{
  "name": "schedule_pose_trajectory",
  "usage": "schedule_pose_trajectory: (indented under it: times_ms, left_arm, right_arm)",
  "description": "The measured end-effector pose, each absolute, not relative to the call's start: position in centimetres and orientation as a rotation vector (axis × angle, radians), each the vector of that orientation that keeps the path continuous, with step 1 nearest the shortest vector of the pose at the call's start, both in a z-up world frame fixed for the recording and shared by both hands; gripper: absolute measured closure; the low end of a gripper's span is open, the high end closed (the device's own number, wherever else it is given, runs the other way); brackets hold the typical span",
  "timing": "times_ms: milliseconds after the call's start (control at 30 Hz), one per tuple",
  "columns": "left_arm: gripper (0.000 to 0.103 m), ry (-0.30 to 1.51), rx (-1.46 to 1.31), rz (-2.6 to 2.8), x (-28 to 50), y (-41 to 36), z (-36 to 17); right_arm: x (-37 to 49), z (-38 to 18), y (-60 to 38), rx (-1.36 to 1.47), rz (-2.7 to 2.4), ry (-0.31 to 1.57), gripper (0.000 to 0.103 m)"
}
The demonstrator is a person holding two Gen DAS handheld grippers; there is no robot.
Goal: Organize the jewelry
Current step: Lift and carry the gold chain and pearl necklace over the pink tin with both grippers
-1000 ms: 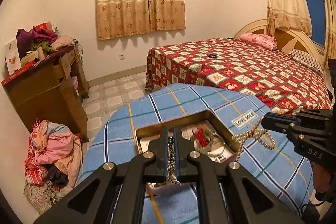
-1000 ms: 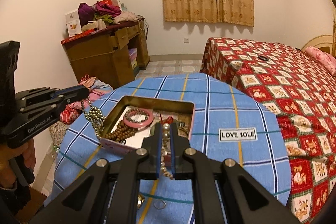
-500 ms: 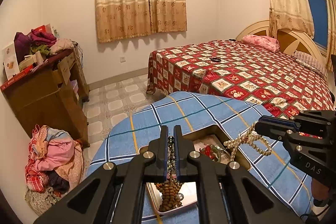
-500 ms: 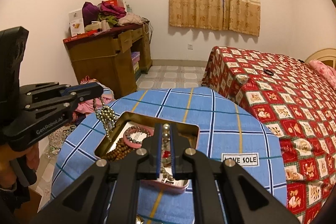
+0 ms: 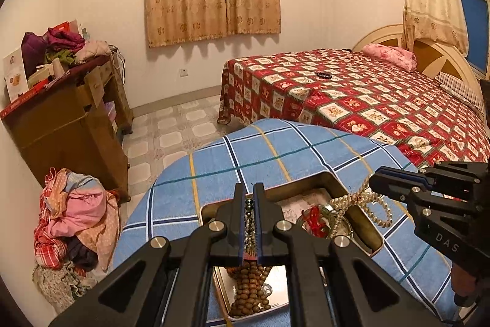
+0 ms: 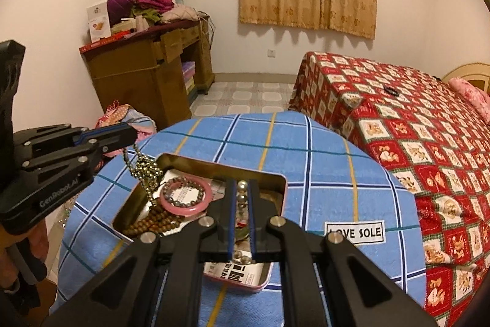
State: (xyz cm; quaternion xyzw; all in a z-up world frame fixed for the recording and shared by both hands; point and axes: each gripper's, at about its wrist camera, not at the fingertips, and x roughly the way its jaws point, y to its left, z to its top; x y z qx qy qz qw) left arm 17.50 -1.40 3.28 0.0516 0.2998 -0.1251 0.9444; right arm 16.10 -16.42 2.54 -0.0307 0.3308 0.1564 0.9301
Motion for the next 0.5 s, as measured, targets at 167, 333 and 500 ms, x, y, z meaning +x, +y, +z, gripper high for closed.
schedule_pose_trajectory:
  times_ms: [167, 333, 500]
  left_arm:
    - [0.099, 0.621, 0.105, -0.246, 17.7, -1.4, 2.5]
    - [0.099, 0.635, 0.096, -0.233, 17.9, -1.5, 1.7]
    - [0.099, 0.648, 0.093, -0.229, 18.2, -1.5, 0.9]
  right_arm:
    - [16.8, 1.6, -16.5, -0.062, 0.309, 0.7, 0.094]
    - [17.2, 0.8, -16.4, -0.066, 0.301, 0.719, 0.094]
    - [17.4, 0.3, -16.2, -0.076, 0.295, 0.728, 0.094]
